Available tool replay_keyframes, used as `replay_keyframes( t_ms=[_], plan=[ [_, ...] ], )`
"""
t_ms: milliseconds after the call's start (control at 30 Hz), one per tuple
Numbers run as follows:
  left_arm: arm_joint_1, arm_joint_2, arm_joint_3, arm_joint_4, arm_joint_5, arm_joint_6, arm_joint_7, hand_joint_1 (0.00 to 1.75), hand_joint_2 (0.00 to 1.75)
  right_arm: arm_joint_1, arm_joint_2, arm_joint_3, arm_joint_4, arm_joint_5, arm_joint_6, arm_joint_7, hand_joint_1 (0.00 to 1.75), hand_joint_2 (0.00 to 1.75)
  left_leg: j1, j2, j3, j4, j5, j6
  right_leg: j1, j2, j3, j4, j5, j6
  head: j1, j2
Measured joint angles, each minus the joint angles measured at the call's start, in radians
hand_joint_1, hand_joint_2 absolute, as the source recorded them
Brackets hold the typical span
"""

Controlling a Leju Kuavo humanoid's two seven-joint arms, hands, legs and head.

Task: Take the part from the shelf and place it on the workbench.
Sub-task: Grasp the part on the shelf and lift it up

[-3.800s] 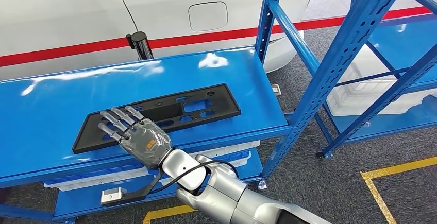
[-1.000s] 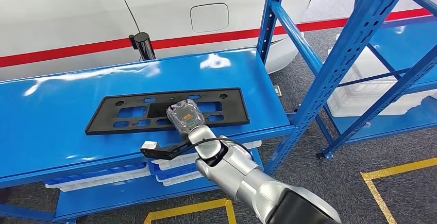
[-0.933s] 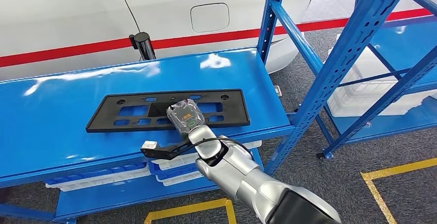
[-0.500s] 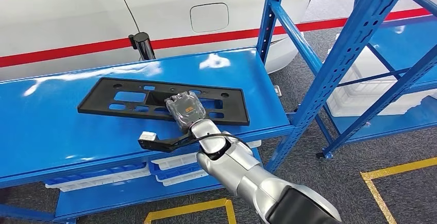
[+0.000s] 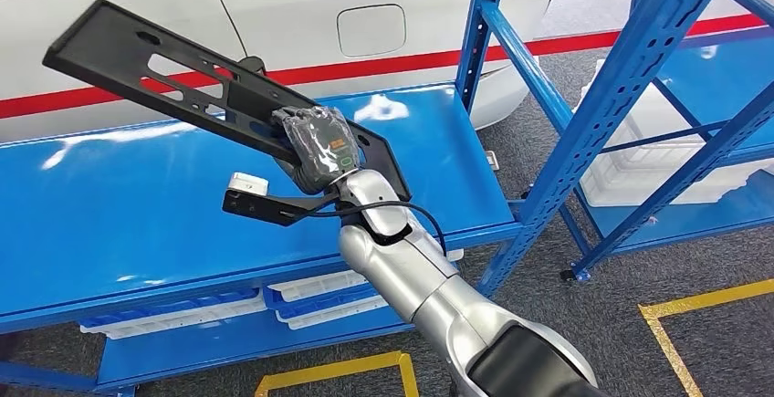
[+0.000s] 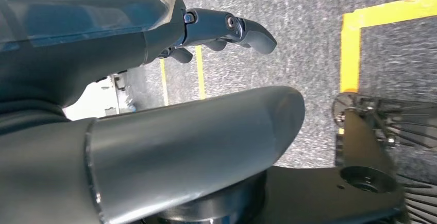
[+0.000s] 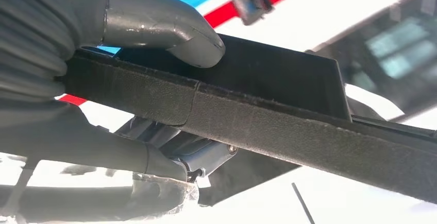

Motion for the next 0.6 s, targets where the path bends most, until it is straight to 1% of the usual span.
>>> replay_keyframes(
  t_ms=[133,267,333,467,533,600],
  plan=[
    [0.008,0.001,0.002,0.0,0.005,0.0,0.0,0.0,0.0,0.024,0.001,-0.032,-0.106,-0.145,0.047,-0.105,1.75,1.75,0.0,0.0,0.0,0.0,0.0,0.0,0.0,0.0,0.0,0.0,0.0,0.0,0.0,0.0],
    [0.013,0.002,0.003,0.0,0.009,0.0,0.0,0.0,0.0,0.063,-0.002,-0.057,-0.23,-0.346,0.164,-0.191,1.75,1.75,0.0,0.0,0.0,0.0,0.0,0.0,0.0,0.0,0.0,0.0,0.0,0.0,0.0,0.0],
    [0.014,0.002,0.003,0.0,0.01,0.0,0.0,0.0,0.0,0.08,-0.006,-0.064,-0.289,-0.425,0.206,-0.213,1.75,1.75,0.0,0.0,0.0,0.0,0.0,0.0,0.0,0.0,0.0,0.0,0.0,0.0,0.0,0.0],
    [0.014,0.002,0.004,0.0,0.011,-0.001,0.0,0.0,0.0,0.098,-0.014,-0.072,-0.362,-0.479,0.239,-0.224,1.75,1.75,0.0,0.0,0.0,0.0,0.0,0.0,0.0,0.0,0.0,0.0,0.0,0.0,0.0,0.0],
    [0.015,0.002,0.004,0.0,0.013,-0.004,0.0,0.0,0.0,0.108,-0.019,-0.076,-0.392,-0.548,0.279,-0.235,1.75,1.75,0.0,0.0,0.0,0.0,0.0,0.0,0.0,0.0,0.0,0.0,0.0,0.0,0.0,0.0],
    [0.016,0.002,0.006,0.0,0.019,-0.014,0.0,0.0,0.87,0.122,-0.026,-0.078,-0.433,-0.663,0.343,-0.242,1.75,1.75,0.0,0.0,0.0,0.0,0.0,0.0,0.0,0.0,0.0,0.0,0.0,0.0,0.0,0.0]
  ],
)
